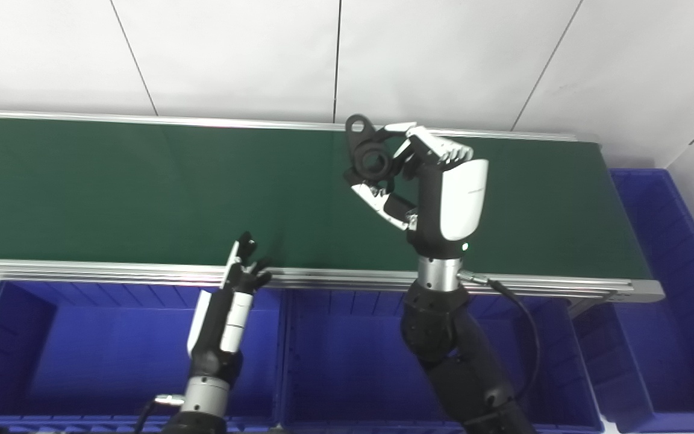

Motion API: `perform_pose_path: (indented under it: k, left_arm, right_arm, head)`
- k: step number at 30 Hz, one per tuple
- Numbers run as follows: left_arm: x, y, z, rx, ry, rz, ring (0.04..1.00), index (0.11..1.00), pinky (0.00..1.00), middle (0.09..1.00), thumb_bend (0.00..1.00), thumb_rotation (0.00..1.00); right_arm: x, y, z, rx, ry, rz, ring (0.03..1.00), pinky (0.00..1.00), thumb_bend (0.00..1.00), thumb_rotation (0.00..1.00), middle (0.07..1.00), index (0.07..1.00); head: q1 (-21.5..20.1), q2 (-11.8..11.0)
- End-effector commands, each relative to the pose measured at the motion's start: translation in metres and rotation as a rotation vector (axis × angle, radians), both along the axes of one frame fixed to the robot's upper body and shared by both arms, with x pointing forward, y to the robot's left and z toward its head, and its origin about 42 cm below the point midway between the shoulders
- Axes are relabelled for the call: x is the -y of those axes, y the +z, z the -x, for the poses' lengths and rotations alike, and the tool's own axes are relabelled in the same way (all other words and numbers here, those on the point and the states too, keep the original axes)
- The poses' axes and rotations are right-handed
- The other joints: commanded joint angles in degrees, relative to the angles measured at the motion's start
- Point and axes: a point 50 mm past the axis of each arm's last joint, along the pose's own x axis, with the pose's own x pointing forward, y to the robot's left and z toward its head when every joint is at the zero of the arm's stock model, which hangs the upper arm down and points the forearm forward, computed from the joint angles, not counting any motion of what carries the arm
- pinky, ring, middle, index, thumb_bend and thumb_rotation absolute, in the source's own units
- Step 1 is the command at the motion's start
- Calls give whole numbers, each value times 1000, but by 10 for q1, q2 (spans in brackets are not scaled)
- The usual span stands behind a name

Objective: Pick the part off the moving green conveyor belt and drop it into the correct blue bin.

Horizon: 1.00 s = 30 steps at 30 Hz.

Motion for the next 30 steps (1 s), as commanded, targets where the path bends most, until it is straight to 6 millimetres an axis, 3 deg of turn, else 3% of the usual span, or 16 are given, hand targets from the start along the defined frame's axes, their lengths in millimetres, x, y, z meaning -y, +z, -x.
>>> perform_pose_path:
  k: [1,9,22,30]
  left_arm:
    - [2,6,-6,40,-9,16,903,1000,876,999,706,959]
    - [0,6,-7,40,1,5,873,1000,854,1000,713,969]
    - [-2,5,-8,45,-8,2,883,1000,852,1000,724,955]
    - [-5,8,-7,41,-8,-16,880,1000,847,1000,733,969]
  right_arm:
    - [7,11,5,49,15,9,129,94,496,139,212,485]
    - [41,5,30,-8,29,118,137,100,496,138,220,485]
    - [67,-21,66,-65,137,236,144,107,495,150,228,484]
    - [86,-33,107,-132,222,311,159,109,498,143,246,483]
  head:
    - [-3,1]
    - [-8,1]
    - [-12,-5]
    - [-9,0]
